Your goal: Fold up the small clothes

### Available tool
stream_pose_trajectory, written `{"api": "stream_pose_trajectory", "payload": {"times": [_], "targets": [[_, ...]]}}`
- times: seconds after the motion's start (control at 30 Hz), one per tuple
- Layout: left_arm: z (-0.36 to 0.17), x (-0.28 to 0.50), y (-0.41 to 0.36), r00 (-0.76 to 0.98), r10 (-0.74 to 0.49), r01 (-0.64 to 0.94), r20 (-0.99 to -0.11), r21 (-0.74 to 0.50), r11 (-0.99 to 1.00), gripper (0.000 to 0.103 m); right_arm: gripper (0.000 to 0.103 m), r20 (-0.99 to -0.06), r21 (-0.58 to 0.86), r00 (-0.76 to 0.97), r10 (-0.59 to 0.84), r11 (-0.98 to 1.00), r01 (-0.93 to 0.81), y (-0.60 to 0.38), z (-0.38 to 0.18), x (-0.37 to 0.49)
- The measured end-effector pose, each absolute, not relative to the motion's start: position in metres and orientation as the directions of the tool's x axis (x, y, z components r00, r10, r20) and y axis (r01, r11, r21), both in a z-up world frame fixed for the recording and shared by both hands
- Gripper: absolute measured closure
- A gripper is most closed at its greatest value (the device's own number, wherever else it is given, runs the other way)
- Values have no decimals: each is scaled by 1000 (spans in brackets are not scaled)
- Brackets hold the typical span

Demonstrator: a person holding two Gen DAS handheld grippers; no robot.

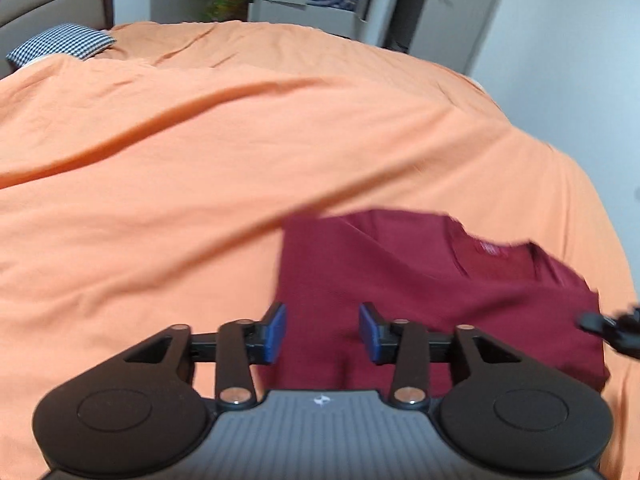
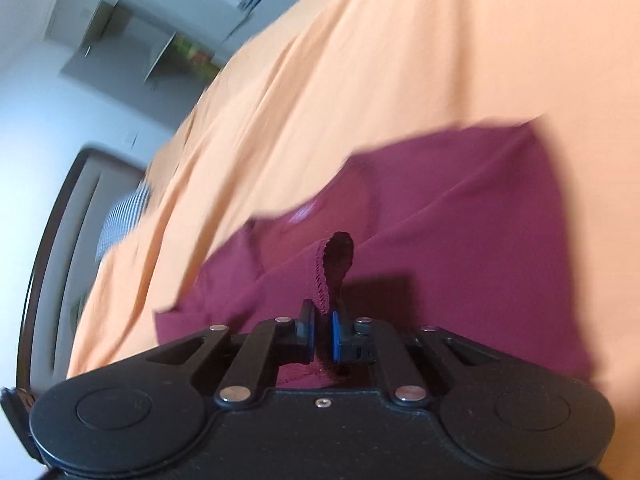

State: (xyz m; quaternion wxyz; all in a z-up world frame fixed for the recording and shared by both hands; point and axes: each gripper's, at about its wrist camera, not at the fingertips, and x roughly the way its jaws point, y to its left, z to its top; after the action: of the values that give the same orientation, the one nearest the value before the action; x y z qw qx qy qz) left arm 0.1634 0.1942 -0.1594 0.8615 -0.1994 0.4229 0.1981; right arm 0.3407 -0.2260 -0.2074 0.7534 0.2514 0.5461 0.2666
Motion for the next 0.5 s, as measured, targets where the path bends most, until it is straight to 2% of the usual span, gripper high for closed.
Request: {"api": "stream_pose_trajectory", "payload": {"times": [0.23, 0.5], "targets": [[-182, 195, 214, 541, 124, -504, -832, -202, 840, 55, 95, -811, 506, 294, 505, 859, -79, -270, -219, 342], [-213, 222, 210, 511, 38, -482, -859, -249, 840, 55, 95, -826, 460, 345, 446, 887, -46, -281, -224, 335]]}}
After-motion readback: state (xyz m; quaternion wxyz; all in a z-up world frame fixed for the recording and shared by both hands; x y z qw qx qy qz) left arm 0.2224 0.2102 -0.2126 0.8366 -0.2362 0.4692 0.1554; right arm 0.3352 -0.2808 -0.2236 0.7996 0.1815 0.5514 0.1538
